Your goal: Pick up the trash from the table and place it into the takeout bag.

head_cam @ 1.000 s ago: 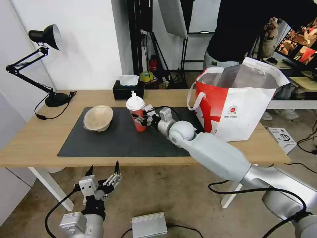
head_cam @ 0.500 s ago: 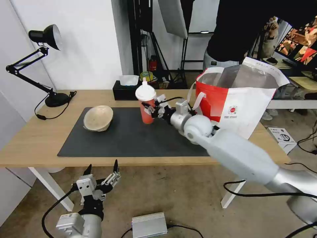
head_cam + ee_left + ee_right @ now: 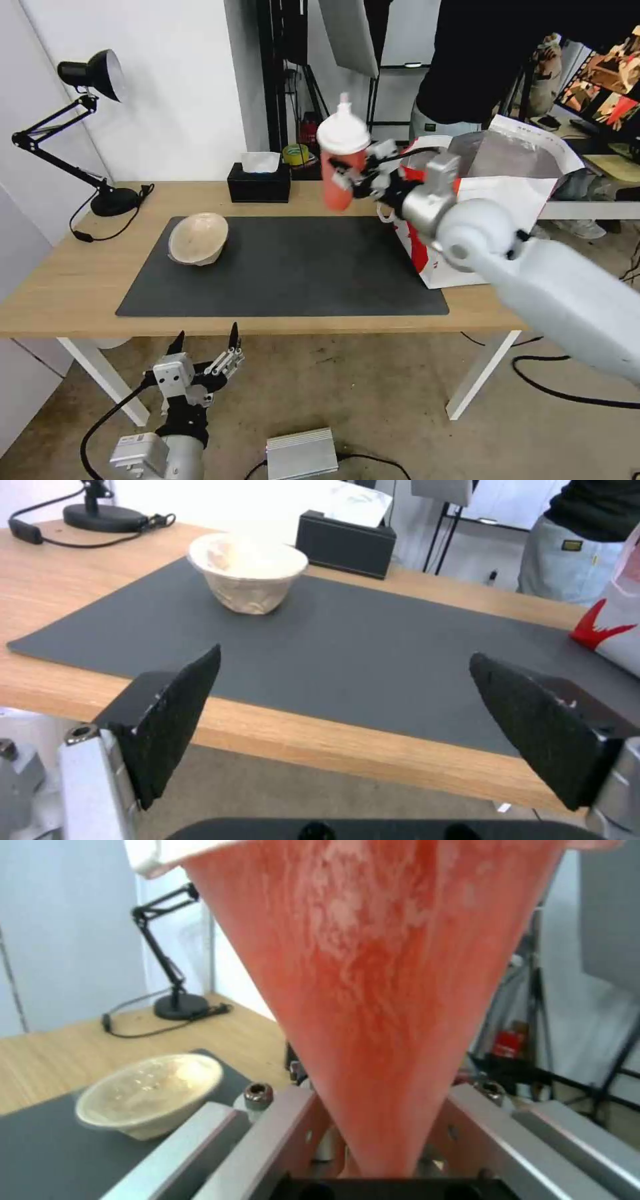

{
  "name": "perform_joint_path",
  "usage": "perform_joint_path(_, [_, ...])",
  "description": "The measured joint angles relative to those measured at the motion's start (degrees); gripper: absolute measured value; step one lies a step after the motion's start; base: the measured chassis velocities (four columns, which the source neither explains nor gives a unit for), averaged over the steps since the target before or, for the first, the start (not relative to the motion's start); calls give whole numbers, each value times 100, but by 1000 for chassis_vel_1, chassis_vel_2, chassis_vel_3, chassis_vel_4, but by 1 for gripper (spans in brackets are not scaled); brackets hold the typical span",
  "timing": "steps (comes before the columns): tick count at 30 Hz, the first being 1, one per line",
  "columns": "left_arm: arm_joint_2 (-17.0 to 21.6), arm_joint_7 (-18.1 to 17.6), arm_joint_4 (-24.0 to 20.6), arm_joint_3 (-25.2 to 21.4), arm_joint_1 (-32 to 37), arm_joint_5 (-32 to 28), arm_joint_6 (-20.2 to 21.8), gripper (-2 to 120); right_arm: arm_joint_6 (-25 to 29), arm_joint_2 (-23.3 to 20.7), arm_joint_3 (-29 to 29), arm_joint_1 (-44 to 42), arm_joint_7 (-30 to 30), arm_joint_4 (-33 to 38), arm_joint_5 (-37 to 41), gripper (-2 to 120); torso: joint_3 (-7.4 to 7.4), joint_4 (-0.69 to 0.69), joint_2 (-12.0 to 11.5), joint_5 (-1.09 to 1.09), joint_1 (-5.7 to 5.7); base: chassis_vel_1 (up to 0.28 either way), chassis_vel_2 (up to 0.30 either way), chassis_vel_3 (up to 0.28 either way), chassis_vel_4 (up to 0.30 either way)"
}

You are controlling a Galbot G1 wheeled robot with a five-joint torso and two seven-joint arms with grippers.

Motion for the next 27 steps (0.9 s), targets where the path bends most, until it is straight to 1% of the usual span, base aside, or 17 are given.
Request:
perform_joint_path(2, [-3, 1, -1, -3, 1, 0, -10, 100, -59, -245, 271, -153, -2, 161, 59, 3, 0, 0, 0, 1, 0, 0, 0, 0, 0])
perform_joint_path(3, [-3, 1, -1, -3, 1, 0, -10, 100, -59, -245, 271, -153, -2, 161, 59, 3, 0, 0, 0, 1, 0, 0, 0, 0, 0])
perform_joint_path(7, [-5, 3, 0, 2, -3, 0, -14, 100, -144, -544, 672, -422, -1, 332, 149, 3, 0, 0, -1, 1, 0, 0, 0, 0, 0])
perform_joint_path(8, [-5, 3, 0, 2, -3, 0, -14, 100, -144, -544, 672, -422, -1, 332, 149, 3, 0, 0, -1, 1, 0, 0, 0, 0, 0])
perform_joint_path(12, [11, 4, 12, 14, -22, 0, -16, 100, -204, -813, 1093, -653, 31, 468, 273, 3, 1, 0, -1, 0, 0, 0, 0, 0, 0])
perform_joint_path(13, [11, 4, 12, 14, -22, 0, -16, 100, -204, -813, 1093, -653, 31, 468, 273, 3, 1, 0, -1, 0, 0, 0, 0, 0, 0])
perform_joint_path(17, [88, 4, 10, -14, -39, -24, -17, 100, -237, -1036, 1430, -793, 45, 498, 354, 3, 1, 0, -1, 0, 0, 0, 0, 0, 0])
perform_joint_path(22, [113, 5, 10, -8, -59, -41, -16, 100, -246, -1175, 1647, -812, 69, 433, 453, 3, 1, 0, -1, 0, 0, 0, 0, 0, 0])
perform_joint_path(27, [119, 5, 25, 1, -76, -45, -17, 100, -265, -1213, 1754, -795, 155, 335, 476, 3, 1, 0, -1, 0, 0, 0, 0, 0, 0])
